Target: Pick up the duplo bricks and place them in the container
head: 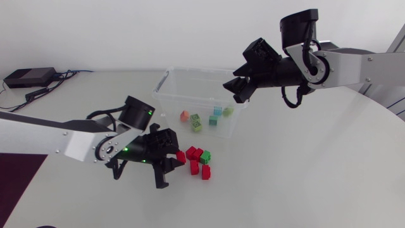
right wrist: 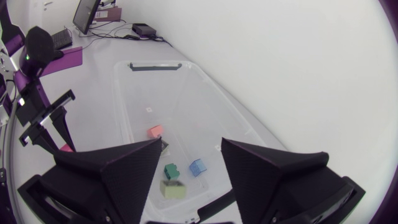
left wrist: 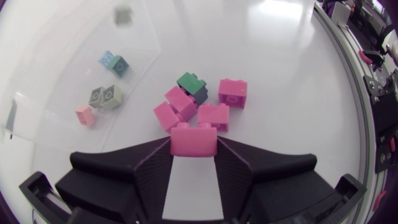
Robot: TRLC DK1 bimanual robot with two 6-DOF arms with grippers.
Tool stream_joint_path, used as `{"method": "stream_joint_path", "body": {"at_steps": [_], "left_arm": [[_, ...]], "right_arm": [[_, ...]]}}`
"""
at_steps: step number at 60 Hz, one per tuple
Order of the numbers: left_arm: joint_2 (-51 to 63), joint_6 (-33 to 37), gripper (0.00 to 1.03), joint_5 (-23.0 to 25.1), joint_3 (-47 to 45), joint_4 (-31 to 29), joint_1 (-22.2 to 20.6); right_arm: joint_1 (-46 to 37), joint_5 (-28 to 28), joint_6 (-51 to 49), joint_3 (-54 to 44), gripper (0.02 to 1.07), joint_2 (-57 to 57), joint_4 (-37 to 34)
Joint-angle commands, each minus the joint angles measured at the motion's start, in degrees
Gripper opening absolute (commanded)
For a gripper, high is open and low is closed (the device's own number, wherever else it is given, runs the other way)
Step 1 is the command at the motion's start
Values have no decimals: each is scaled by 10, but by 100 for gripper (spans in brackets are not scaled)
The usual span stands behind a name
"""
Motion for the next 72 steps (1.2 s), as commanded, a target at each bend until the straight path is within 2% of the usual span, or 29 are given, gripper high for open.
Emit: {"method": "stream_joint_path", "body": {"at_steps": [1,10,25,39,52,59,72], "left_arm": [[-52,1,30,3,-18,-20,9],[-139,2,30,-5,-22,-58,14],[-200,-12,31,-39,-3,-59,15],[-194,-36,31,-86,10,10,15],[-121,-62,31,-90,99,53,35],[-57,-83,31,-94,153,96,46],[53,-103,31,-100,255,116,62]], "right_arm": [[5,6,13,10,91,1,13],[11,10,12,-26,92,-46,9],[38,14,-3,-116,94,-144,-15],[84,13,-37,-186,94,-197,-67],[129,9,-69,-255,93,-190,-98],[144,3,-85,-270,93,-161,-105],[162,2,-115,-269,93,-83,-103]]}}
